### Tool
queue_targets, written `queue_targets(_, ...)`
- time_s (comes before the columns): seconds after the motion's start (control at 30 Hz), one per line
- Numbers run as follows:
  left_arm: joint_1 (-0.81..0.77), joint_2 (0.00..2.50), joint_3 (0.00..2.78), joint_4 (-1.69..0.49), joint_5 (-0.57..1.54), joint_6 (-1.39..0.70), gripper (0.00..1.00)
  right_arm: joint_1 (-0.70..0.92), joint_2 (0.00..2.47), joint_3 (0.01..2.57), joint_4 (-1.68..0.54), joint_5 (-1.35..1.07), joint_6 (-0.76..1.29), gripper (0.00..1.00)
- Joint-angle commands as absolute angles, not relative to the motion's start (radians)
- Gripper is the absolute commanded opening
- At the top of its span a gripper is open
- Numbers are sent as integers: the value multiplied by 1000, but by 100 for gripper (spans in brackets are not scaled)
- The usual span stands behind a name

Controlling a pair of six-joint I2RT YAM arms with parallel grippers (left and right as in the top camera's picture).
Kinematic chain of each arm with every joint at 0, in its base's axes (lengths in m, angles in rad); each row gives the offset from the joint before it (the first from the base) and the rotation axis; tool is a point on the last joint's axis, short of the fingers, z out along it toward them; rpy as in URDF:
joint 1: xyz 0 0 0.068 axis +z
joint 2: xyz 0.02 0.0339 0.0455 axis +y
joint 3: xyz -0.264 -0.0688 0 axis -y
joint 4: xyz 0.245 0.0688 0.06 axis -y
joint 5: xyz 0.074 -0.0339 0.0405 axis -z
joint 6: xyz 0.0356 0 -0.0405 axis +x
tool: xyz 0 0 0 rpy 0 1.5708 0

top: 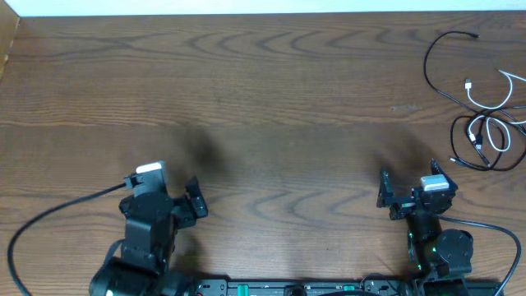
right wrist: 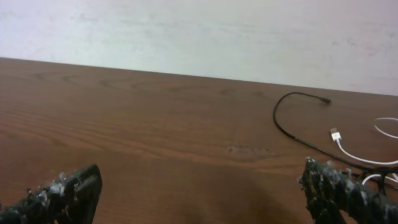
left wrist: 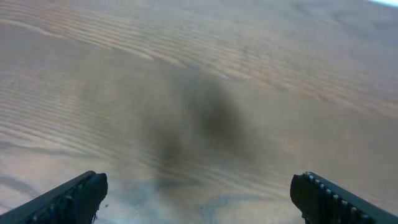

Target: Untangle cables

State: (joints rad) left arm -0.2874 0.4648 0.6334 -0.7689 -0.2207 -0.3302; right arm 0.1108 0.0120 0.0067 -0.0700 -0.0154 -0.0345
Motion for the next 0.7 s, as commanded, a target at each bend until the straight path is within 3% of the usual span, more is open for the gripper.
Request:
queue_targets(0.0,-215,376,553,-689,-147,-268,99,121,5,6,-75,-27,-47,99)
queue_targets(0.37,-49,140,239,-278,94,-202,99,121,5,6,-75,-27,-47,99)
queue_targets(0.67,-38,5,56,62,108,-120,99,121,5,6,-75,-27,-47,99)
